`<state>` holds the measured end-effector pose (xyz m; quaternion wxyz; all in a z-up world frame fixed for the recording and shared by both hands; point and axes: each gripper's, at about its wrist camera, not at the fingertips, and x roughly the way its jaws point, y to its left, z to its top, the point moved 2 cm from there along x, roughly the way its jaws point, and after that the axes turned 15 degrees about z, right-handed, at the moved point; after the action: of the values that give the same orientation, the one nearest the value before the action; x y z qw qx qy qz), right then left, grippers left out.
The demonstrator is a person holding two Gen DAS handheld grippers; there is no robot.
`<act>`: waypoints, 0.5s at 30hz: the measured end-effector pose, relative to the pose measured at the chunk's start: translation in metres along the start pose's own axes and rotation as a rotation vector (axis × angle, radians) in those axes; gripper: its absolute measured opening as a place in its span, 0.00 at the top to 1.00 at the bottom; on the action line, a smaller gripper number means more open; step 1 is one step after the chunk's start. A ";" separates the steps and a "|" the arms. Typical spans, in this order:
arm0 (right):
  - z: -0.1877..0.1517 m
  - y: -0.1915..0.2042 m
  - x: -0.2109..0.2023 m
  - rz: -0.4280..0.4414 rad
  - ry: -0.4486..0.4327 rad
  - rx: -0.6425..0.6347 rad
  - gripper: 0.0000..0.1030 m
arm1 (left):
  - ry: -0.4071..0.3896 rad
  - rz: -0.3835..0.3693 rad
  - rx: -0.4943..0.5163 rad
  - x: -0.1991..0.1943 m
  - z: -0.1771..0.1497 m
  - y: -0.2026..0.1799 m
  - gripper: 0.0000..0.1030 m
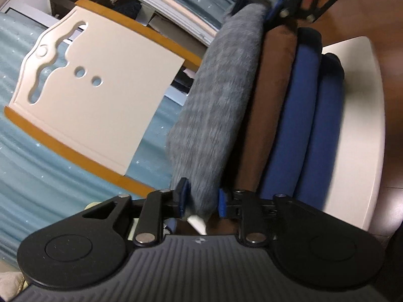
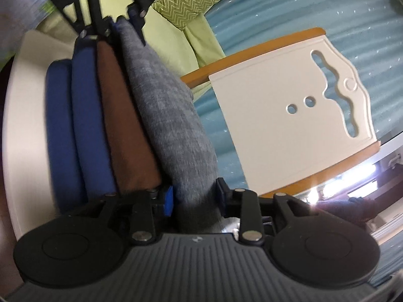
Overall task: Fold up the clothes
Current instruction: 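Carry the grey garment with both grippers onto the stack of folded clothes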
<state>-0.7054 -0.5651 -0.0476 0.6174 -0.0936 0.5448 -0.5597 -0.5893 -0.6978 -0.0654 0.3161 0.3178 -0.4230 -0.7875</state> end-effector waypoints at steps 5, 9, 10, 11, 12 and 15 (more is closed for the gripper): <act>-0.010 0.008 0.000 0.008 -0.028 0.080 0.78 | 0.044 -0.016 -0.002 -0.015 0.003 -0.006 0.79; -0.010 0.005 -0.017 0.008 -0.054 0.123 0.77 | 0.056 -0.001 -0.051 -0.034 0.002 0.007 0.69; -0.010 0.002 -0.020 0.015 -0.063 0.139 0.77 | 0.056 0.000 -0.058 -0.038 0.001 0.008 0.69; -0.011 -0.002 -0.032 0.033 -0.093 0.185 0.77 | 0.060 -0.001 -0.077 -0.045 0.000 0.012 0.69; -0.010 -0.009 -0.038 0.036 -0.136 0.240 0.77 | 0.061 -0.001 -0.124 -0.053 -0.001 0.021 0.69; -0.008 -0.031 -0.058 0.046 -0.265 0.405 0.73 | 0.064 0.039 -0.272 -0.060 0.007 0.049 0.68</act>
<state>-0.7166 -0.5260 0.0048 0.7022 -0.0281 0.3378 -0.6261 -0.5478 -0.6698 -0.0059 0.3847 0.2891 -0.3082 -0.8206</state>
